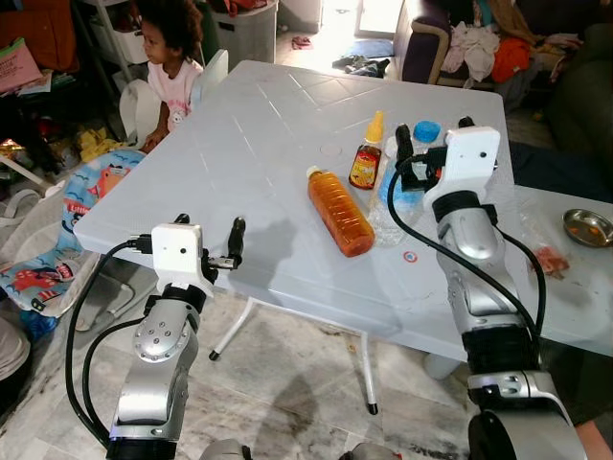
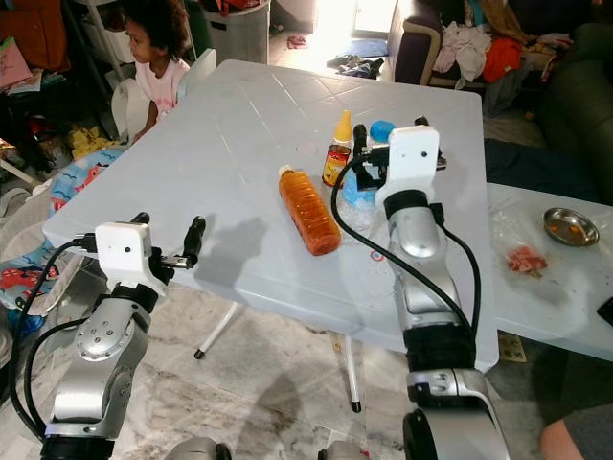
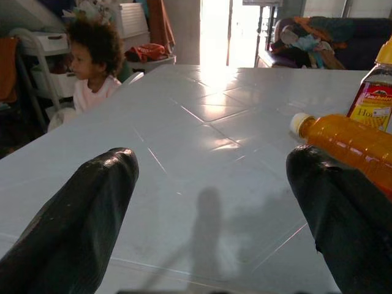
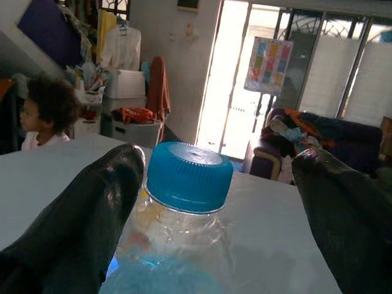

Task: Restocking fridge

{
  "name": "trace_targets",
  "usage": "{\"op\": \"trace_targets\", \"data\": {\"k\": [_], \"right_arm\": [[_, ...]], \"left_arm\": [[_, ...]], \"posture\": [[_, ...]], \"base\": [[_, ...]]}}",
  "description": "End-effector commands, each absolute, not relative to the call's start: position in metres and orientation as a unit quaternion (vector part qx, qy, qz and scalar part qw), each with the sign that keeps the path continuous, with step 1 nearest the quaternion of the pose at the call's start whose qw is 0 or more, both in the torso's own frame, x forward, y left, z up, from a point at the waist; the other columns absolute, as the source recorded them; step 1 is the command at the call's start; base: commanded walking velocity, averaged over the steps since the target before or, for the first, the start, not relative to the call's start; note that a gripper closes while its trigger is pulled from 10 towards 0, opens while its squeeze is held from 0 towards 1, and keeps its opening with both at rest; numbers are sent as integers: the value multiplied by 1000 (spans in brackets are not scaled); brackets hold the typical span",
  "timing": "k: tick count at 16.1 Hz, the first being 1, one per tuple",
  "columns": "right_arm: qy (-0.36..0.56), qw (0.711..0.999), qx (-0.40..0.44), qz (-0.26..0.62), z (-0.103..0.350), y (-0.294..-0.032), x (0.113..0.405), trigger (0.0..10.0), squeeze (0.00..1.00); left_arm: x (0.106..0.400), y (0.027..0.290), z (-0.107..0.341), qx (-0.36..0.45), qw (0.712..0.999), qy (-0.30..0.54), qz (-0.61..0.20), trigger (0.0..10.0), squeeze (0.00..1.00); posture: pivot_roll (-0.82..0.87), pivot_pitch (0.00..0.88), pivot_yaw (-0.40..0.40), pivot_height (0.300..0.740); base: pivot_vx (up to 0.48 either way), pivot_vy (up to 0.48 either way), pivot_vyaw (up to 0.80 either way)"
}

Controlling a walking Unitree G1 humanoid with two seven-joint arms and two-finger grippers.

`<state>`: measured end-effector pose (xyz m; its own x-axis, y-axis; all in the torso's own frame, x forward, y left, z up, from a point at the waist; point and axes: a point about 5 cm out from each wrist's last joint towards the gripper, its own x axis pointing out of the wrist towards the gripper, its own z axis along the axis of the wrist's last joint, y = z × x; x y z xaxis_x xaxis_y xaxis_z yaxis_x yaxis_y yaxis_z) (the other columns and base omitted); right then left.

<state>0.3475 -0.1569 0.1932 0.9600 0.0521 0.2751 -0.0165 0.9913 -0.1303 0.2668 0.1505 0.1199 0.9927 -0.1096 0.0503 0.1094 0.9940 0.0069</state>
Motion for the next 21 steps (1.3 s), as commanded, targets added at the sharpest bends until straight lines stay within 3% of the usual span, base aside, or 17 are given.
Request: {"op": "trace_targets", "data": {"k": [1,2,18,19,20,21], "right_arm": [[-131,990,-49,19,194,-158,351,10000,0],[-125,991,-48,21,192,-157,353,0,0],[-123,990,-21,60,204,-145,356,0,0],[-123,990,-21,61,204,-145,356,431,0],[-122,990,-19,61,204,-145,355,3020,0],[-122,990,-19,61,204,-145,355,3020,0]], "left_arm": [[270,150,121,10,998,-22,-60,10000,0],[270,149,120,10,998,-22,-60,10000,0],[273,147,119,12,998,-17,-62,10000,0],[273,146,119,12,998,-16,-62,10000,0],[274,146,118,12,998,-15,-62,10000,0],[274,146,118,12,998,-15,-62,10000,0]], "posture": [[8,0,4,740],[8,0,4,740],[3,0,3,740],[3,0,3,740],[4,0,0,740],[4,0,0,740]], "base": [[0,0,0],[0,0,0],[0,0,0],[0,0,0],[0,0,0],[0,0,0]]}}
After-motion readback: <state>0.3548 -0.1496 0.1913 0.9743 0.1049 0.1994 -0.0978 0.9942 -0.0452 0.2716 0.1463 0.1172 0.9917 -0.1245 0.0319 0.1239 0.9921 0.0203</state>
